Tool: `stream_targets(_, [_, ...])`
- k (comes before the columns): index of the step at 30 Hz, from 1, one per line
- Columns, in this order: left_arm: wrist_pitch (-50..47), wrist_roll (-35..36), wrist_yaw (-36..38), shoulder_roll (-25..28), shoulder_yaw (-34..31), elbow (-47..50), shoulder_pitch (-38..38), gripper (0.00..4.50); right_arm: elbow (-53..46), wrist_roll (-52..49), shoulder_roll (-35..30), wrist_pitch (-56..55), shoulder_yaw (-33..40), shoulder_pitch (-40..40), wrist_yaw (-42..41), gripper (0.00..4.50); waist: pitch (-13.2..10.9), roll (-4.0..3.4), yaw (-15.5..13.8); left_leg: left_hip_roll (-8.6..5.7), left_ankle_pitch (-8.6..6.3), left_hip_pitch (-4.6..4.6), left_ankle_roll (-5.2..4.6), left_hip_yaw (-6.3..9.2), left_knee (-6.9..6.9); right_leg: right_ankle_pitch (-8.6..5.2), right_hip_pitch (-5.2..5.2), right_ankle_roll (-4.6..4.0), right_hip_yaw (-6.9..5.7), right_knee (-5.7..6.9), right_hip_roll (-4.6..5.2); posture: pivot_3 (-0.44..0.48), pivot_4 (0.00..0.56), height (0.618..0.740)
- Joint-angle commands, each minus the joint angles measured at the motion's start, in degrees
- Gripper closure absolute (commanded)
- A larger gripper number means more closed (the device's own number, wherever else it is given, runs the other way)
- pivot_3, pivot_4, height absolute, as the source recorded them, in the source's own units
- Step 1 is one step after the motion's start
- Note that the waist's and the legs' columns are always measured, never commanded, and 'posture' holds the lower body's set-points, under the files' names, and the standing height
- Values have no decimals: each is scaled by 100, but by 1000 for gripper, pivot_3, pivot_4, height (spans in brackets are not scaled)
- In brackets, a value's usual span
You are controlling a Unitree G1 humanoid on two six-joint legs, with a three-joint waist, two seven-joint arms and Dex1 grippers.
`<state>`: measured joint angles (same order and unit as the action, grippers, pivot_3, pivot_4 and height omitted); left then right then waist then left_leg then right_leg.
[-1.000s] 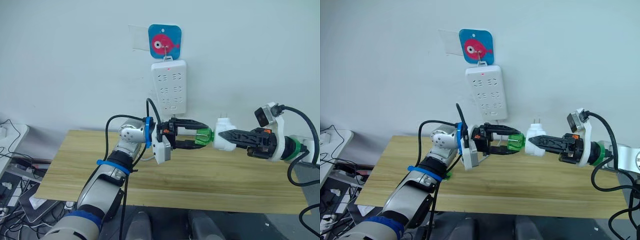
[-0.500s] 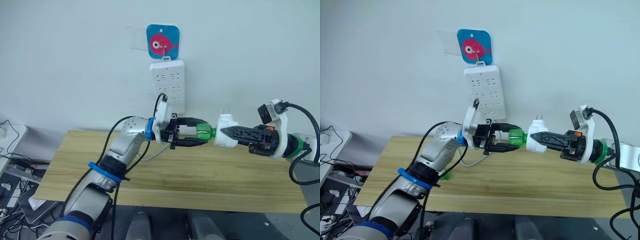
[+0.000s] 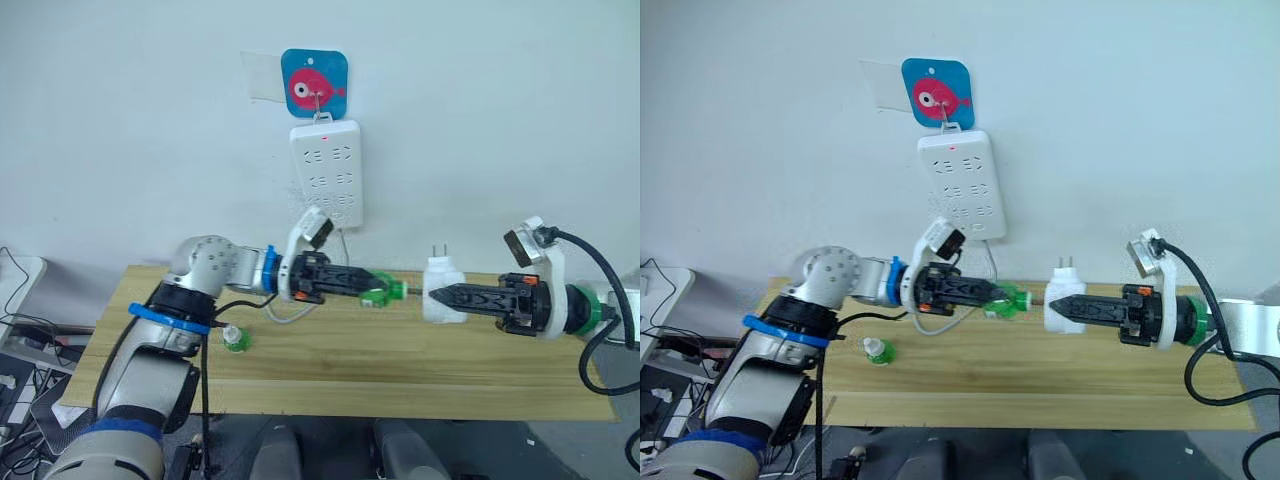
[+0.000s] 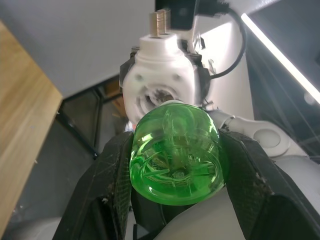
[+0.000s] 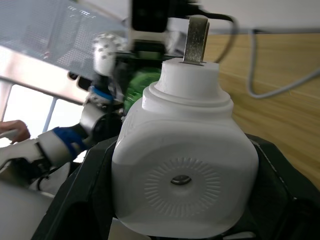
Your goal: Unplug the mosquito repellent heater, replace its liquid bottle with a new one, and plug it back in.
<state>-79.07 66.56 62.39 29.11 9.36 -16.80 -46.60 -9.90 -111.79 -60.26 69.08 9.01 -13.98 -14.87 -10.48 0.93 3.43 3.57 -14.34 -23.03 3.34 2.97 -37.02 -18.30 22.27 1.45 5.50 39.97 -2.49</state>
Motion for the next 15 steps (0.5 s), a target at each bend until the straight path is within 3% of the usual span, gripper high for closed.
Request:
stream_targets(1, [-83, -47, 87, -61, -258, 253, 37, 2280, 107, -121, -84, -86, 323, -5, 19, 1465, 0, 0, -7, -2, 0, 0, 0, -2, -1, 0, 0, 0, 1, 0, 2, -47, 151, 740])
stream_targets(6, [-19, -265, 131, -52, -448, 252, 80, 2280, 558, 101, -384, 22, 445, 134, 159, 1465, 0, 0, -20, -1, 0, 1, 1, -3, 0, 1, -1, -2, 1, 1, 2, -28, 149, 740])
stream_targets(12, [54, -498, 85, -86, -594, 414, 231, 2280, 1367, 3945, -628, -529, -731, 85, 251, 1465, 0, 0, -33, -4, 0, 3, 1, -6, -1, 12, 0, -19, 4, -1, 5, -5, 156, 740])
stream_targets(15, [57, -542, -2, -165, -661, 582, 335, 2280, 1806, 5366, -638, -932, -1381, 99, -310, 1465, -2, -2, -51, -4, 1, 2, 1, -8, 2, 12, 4, -21, 6, -1, 5, 13, 165, 740])
